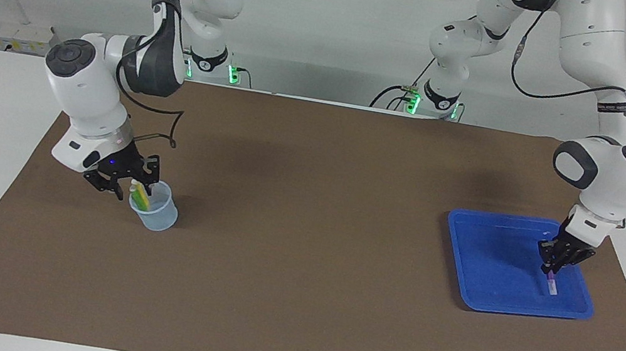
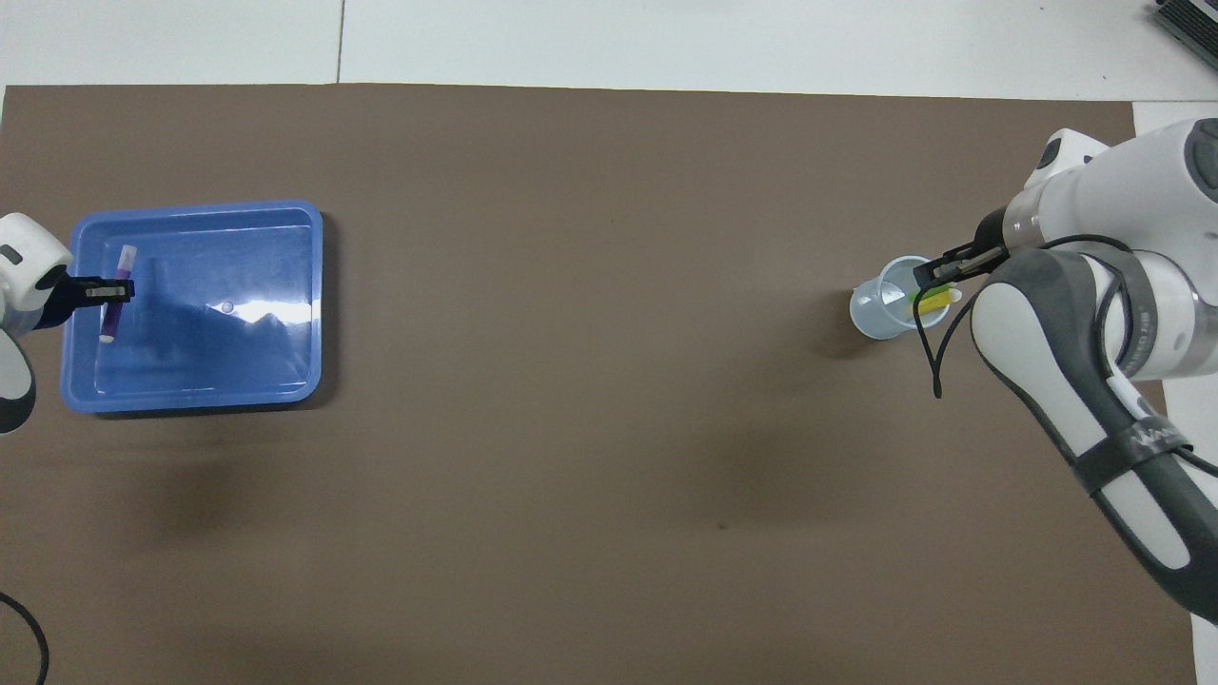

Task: Right arm passes pens to left for tray arrangement

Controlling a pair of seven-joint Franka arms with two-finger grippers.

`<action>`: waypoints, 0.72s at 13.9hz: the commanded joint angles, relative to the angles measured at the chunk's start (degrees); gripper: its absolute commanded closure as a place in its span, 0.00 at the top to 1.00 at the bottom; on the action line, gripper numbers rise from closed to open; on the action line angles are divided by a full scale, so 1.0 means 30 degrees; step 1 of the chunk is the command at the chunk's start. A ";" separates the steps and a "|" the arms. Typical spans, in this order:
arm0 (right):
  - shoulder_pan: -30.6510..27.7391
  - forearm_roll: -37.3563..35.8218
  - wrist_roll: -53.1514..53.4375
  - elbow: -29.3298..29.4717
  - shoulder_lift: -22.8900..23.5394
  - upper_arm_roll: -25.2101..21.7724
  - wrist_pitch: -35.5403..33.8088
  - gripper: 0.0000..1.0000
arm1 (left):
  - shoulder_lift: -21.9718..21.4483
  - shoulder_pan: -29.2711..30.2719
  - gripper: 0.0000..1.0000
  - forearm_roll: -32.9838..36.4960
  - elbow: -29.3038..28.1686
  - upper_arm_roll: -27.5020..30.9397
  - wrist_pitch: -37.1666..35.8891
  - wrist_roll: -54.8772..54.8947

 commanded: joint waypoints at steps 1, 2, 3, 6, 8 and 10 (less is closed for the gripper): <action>-0.0354 -0.0437 -0.0255 -0.0453 -0.0112 0.0212 0.0309 0.47 | 0.0218 0.0199 0.00 0.0311 0.0120 -0.0147 0.0383 0.0288; -0.0355 -0.0437 -0.0226 -0.0511 -0.0141 0.0212 0.0309 0.44 | 0.0247 0.0199 0.00 0.0311 0.0090 -0.0147 0.0383 0.0230; -0.0355 -0.0437 -0.0255 -0.0540 -0.0141 0.0212 0.0309 0.43 | 0.0479 0.0199 0.00 0.0311 0.0148 -0.0147 0.0470 0.0230; -0.0384 -0.0467 -0.0226 -0.0541 -0.0141 0.0183 0.0484 0.36 | 0.0949 0.0200 0.00 0.0282 0.0061 -0.0147 0.1409 0.0142; -0.0355 -0.0467 -0.0168 -0.0541 -0.0112 0.0183 0.0690 0.33 | 0.0950 0.0229 0.00 0.0282 0.0061 -0.0147 0.1438 0.0113; -0.0355 -0.0467 -0.0109 -0.0541 -0.0112 0.0183 0.0661 0.30 | 0.1067 0.0229 0.00 0.0282 0.0061 -0.0117 0.1467 0.0141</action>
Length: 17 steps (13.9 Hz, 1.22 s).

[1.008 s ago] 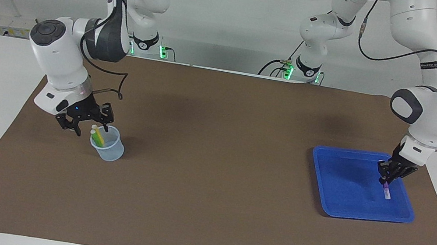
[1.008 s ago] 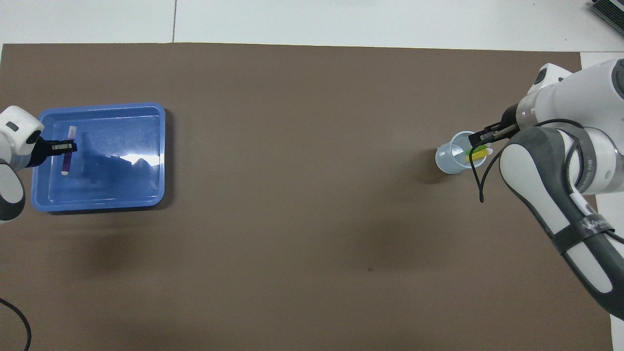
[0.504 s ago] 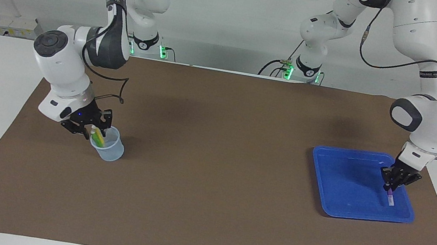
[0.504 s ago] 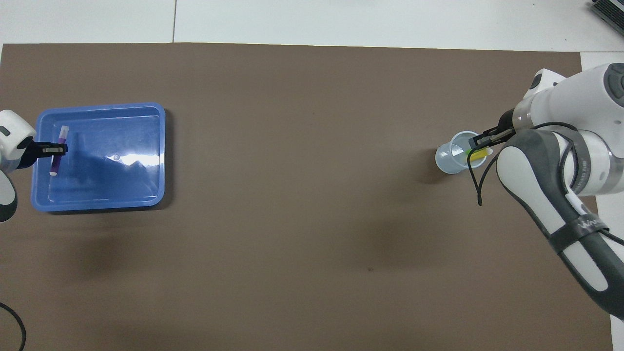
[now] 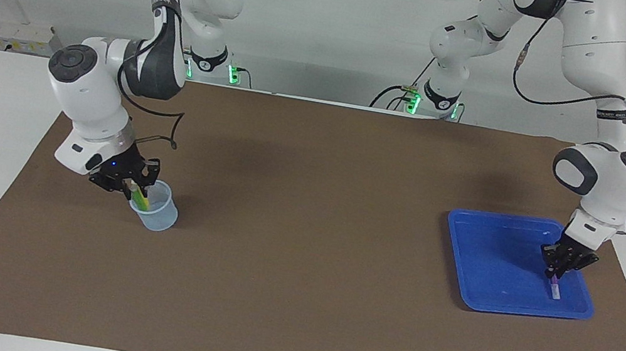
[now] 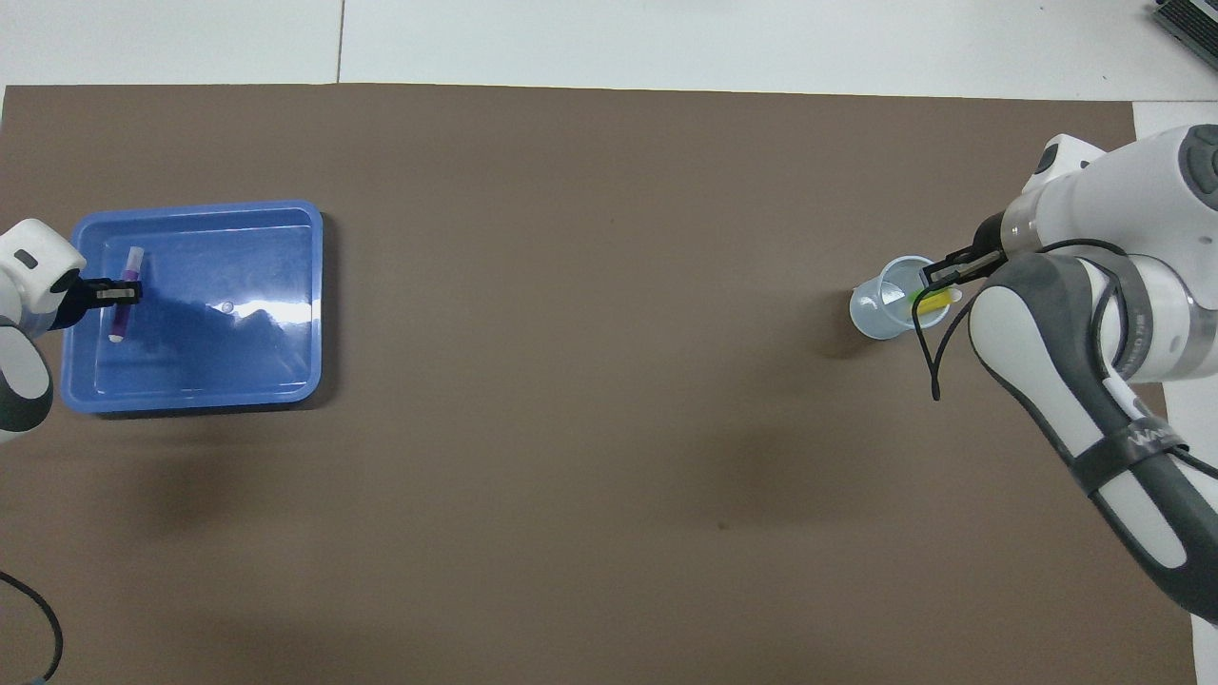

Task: Right arm passes pens to left for tray arrangement

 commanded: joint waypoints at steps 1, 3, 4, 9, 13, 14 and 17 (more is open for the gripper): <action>-0.0333 -0.0460 -0.0109 -0.0346 -0.0112 0.0226 0.0481 0.29 | 0.0343 0.0228 0.00 0.0282 0.0095 -0.0094 0.0635 0.0049; -0.0333 -0.0460 -0.0021 -0.0346 -0.0112 0.0255 0.0481 0.27 | 0.0403 0.0228 0.00 0.0282 0.0008 -0.0094 0.0696 0.0079; -0.0333 -0.0460 -0.0021 -0.0346 -0.0112 0.0256 0.0481 0.26 | 0.0403 0.0228 0.00 0.0282 -0.0022 -0.0094 0.0696 0.0079; -0.0333 -0.0460 0.0008 -0.0580 -0.0171 0.0256 0.0451 0.23 | 0.0373 0.0199 0.14 0.0282 -0.0022 -0.0094 0.0491 0.0078; -0.0362 -0.0460 -0.0021 -0.0668 -0.0200 0.0256 0.0422 0.22 | 0.0373 0.0199 0.39 0.0282 -0.0022 -0.0094 0.0462 0.0079; -0.0362 -0.0460 -0.0021 -0.0668 -0.0200 0.0256 0.0422 0.18 | 0.0373 0.0199 0.89 0.0282 -0.0022 -0.0123 0.0433 0.0079; -0.0333 -0.0460 -0.0021 -0.0639 -0.0200 0.0256 0.0393 0.07 | 0.0344 0.0228 1.00 0.0311 -0.0022 -0.0094 0.0403 0.0079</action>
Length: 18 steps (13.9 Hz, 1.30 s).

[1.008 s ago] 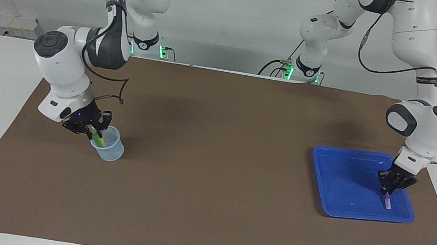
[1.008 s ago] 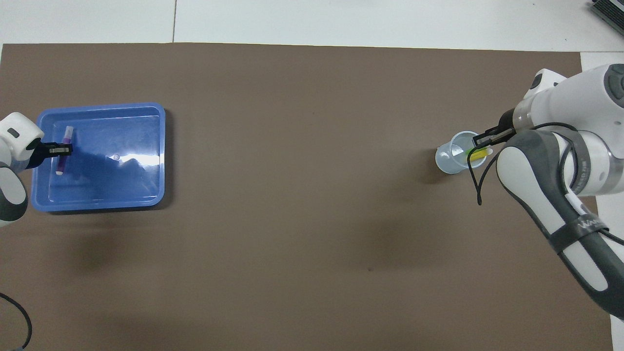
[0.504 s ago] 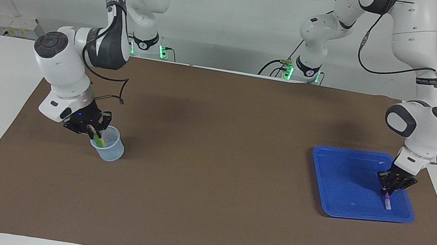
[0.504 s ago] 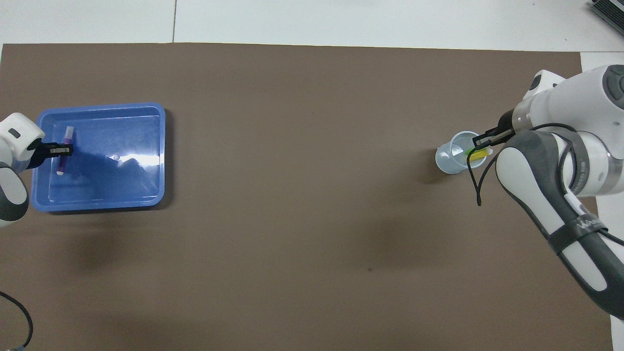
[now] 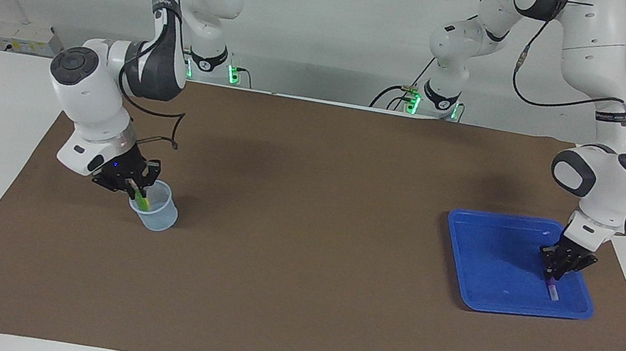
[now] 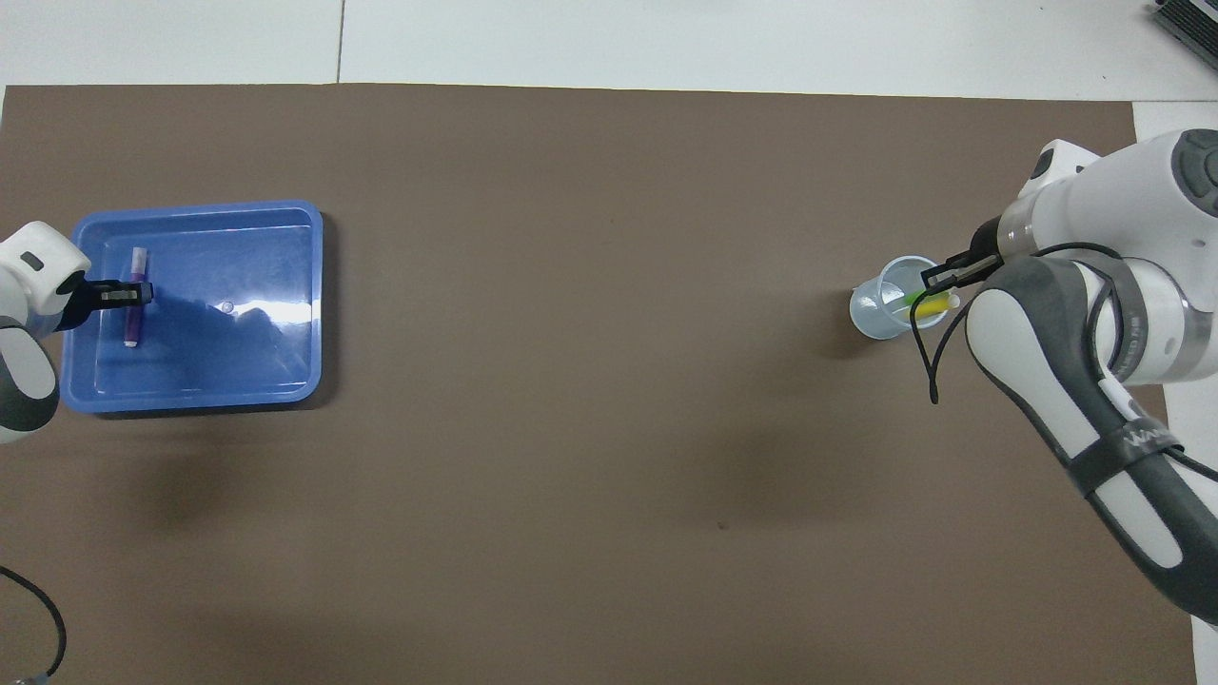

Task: Right arm passes pens to left for tray arrangement

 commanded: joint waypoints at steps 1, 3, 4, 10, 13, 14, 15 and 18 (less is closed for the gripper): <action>-0.0359 -0.0458 -0.0021 -0.0417 -0.0197 0.0256 0.0391 0.06 | 0.0041 0.0211 1.00 0.0282 0.0016 -0.0128 0.0064 0.0078; -0.0359 -0.0458 -0.0021 -0.0185 -0.0197 0.0256 0.0100 0.06 | -0.0046 0.0123 1.00 0.0311 0.0220 -0.0099 0.0034 0.0224; -0.0388 -0.0458 -0.0050 -0.0067 -0.0197 0.0285 0.0040 0.06 | -0.0221 -0.0080 1.00 0.0311 0.0366 -0.0099 -0.0053 0.0196; -0.0330 -0.0400 -0.0109 0.1866 -0.0810 0.0315 -0.2594 0.06 | -0.1832 -0.0727 1.00 0.0166 0.1037 -0.0303 -0.2534 -0.0009; -0.0330 -0.0108 -0.0197 0.2275 -0.1805 0.0344 -0.3763 0.06 | -0.2681 -0.1895 1.00 0.0106 0.3203 -0.0304 -0.7390 -0.2982; -0.0330 -0.0078 -0.0255 0.2887 -0.1953 0.0373 -0.4552 0.06 | -0.2916 -0.2189 1.00 0.0135 0.3818 -0.0304 -0.8944 -0.3926; -0.0330 -0.0019 -0.0256 0.3676 -0.1984 0.0373 -0.5488 0.06 | -0.3150 -0.2511 1.00 0.0135 0.4317 -0.0304 -1.0149 -0.4283; -0.0330 0.1646 -0.0022 0.6050 -0.2043 0.0344 -0.8184 0.06 | -0.4233 -0.3272 1.00 0.0135 0.4761 -0.0333 -1.2613 -0.5861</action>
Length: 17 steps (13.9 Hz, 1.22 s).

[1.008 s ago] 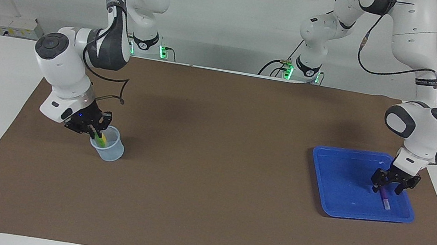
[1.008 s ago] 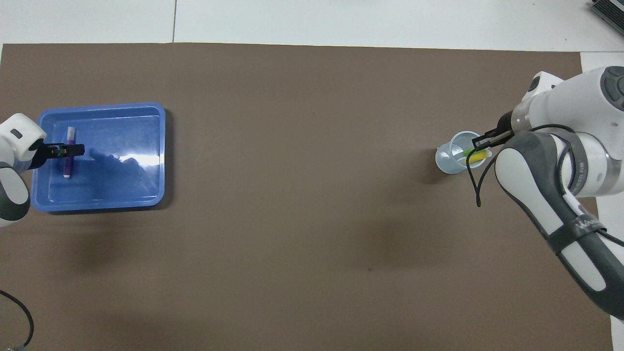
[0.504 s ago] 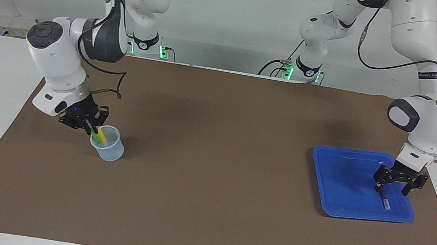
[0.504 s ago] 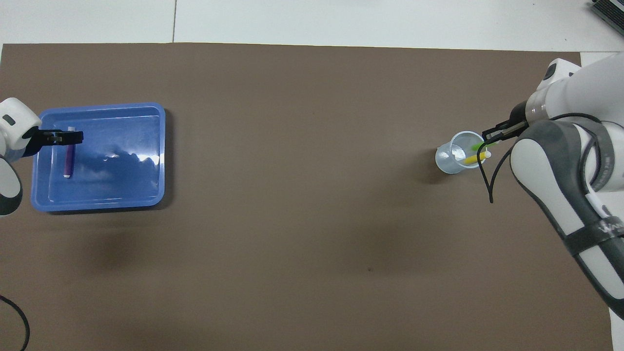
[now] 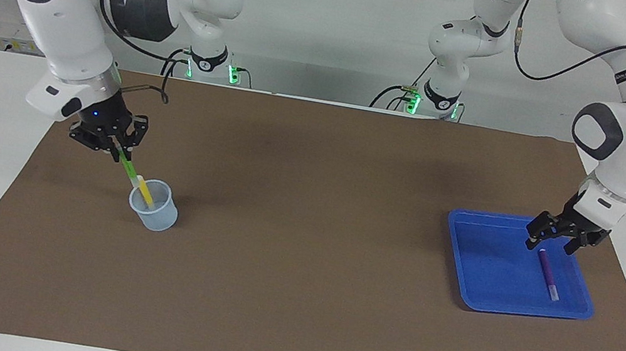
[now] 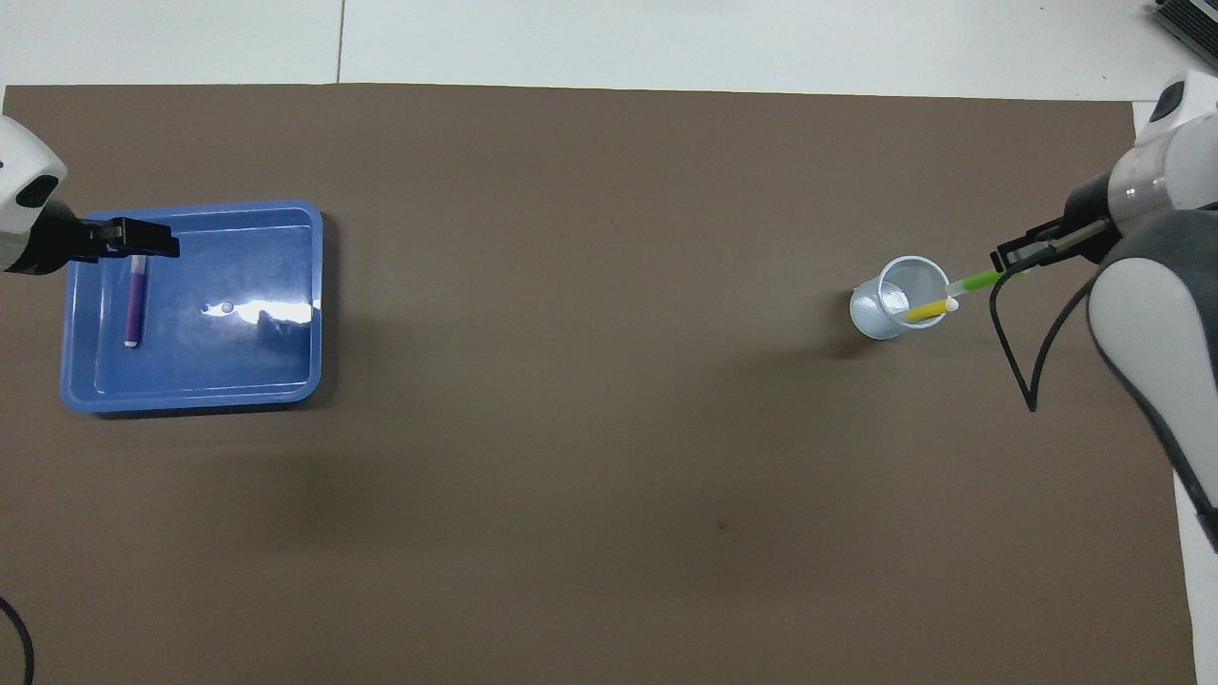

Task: Right arm passes pens to left for tray arrangement
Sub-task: 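Lift the green pen from the cup with the right gripper, then carry the green pen toward the left gripper while the left gripper opens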

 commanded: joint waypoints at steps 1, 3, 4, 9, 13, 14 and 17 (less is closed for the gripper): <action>-0.0299 0.1396 0.0297 0.1994 0.0126 0.0276 -0.2213 0.06 | -0.0967 -0.0945 1.00 0.0151 0.0271 0.0227 -0.2246 -0.1760; -0.0270 0.3731 0.2251 0.2438 -0.0224 0.0305 -0.3009 0.06 | -0.1844 -0.1794 1.00 0.0151 0.0331 0.0227 -0.3450 -0.2962; -0.0125 0.4702 0.3800 0.2410 -0.0342 0.0334 -0.3040 0.06 | -0.2313 -0.2291 1.00 0.0209 0.0302 0.0227 -0.4122 -0.3402; 0.3326 0.6900 1.2851 0.1768 -0.0373 0.0569 -0.0325 0.06 | -0.3516 -0.3087 1.00 0.0239 0.0360 0.0198 -0.6059 -0.4842; 0.4417 0.9977 1.7836 0.0245 -0.0402 0.0569 0.2695 0.06 | -0.3550 -0.3000 1.00 0.0298 0.1995 -0.0037 -0.9013 -0.4784; 0.4766 1.0652 1.8864 0.0010 -0.0402 0.0569 0.3282 0.06 | -0.3606 -0.2797 1.00 0.0066 0.1914 -0.0037 -0.9254 -0.4813; 0.5615 1.1739 2.1211 -0.0342 -0.0314 0.0569 0.4747 0.06 | -0.4016 -0.2124 0.99 -0.3443 0.1123 0.0168 -0.9402 -0.6214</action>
